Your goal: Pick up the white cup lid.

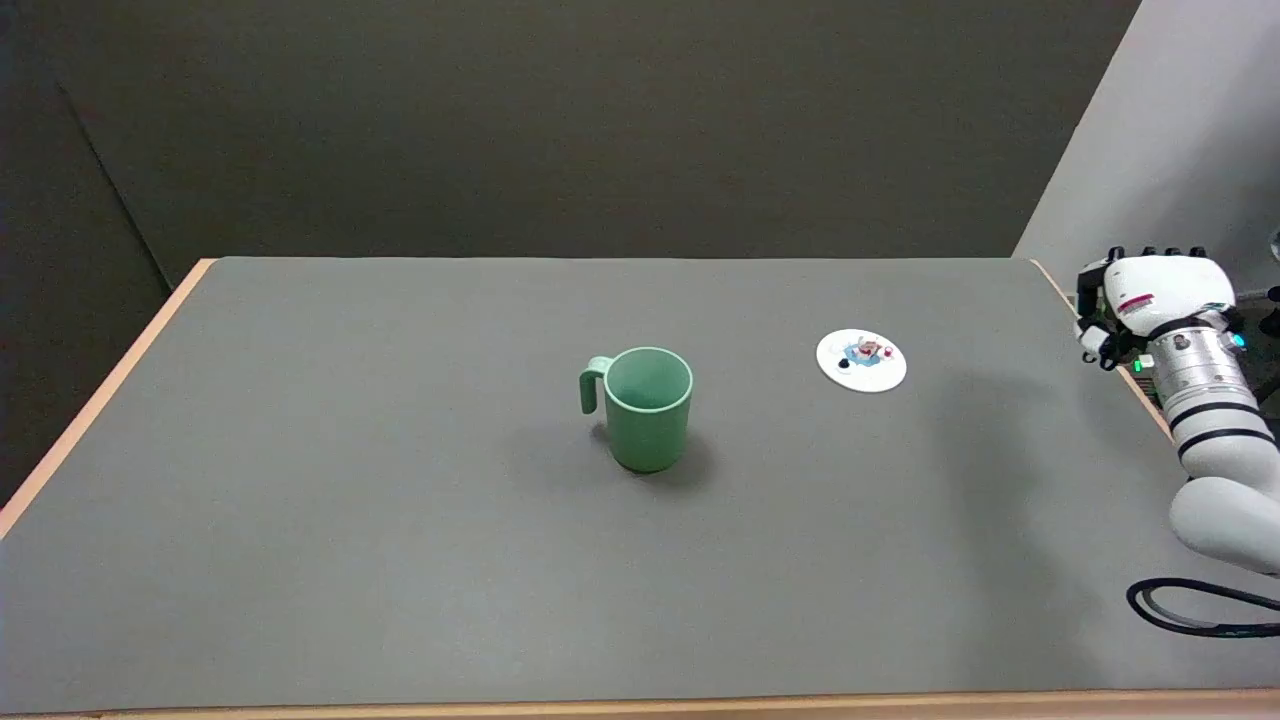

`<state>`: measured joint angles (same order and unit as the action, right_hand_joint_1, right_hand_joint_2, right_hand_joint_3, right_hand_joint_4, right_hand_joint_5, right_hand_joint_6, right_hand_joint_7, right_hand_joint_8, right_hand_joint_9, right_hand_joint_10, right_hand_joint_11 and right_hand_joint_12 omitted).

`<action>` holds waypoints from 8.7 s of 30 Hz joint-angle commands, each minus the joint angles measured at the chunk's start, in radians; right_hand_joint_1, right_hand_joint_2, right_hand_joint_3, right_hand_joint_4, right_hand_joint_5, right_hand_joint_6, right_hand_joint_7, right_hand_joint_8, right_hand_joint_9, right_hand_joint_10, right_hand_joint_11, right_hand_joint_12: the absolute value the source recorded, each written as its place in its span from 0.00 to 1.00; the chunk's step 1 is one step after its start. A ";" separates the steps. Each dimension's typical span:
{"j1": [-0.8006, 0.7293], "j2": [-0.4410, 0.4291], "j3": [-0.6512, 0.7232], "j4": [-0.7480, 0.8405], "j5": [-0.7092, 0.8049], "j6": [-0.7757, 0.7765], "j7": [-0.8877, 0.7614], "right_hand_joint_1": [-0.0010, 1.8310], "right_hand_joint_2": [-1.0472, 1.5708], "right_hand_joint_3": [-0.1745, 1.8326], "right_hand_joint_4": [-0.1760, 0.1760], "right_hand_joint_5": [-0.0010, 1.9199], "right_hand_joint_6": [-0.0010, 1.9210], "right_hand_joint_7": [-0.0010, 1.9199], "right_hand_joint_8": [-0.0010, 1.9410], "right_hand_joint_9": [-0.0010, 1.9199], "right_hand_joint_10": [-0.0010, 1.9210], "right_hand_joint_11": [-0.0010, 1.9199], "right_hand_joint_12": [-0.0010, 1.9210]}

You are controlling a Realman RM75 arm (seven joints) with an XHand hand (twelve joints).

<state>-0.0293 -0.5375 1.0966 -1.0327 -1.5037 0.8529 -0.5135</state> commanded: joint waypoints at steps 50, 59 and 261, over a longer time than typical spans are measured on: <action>0.372 -0.142 -0.392 -0.160 0.007 -0.058 0.052 0.52 0.81 0.20 1.00 0.43 0.64 0.57 0.24 0.57 0.26 0.43 0.58; 0.381 -0.145 -0.418 -0.147 0.007 -0.058 0.052 0.52 0.81 0.20 1.00 0.43 0.64 0.57 0.24 0.57 0.25 0.43 0.57; 0.355 -0.045 -0.200 -0.540 -0.169 -0.515 0.084 0.52 0.81 0.21 1.00 0.42 0.66 0.58 0.26 0.59 0.25 0.46 0.60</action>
<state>0.3085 -0.6365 0.8475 -1.4120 -1.6664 0.4281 -0.4344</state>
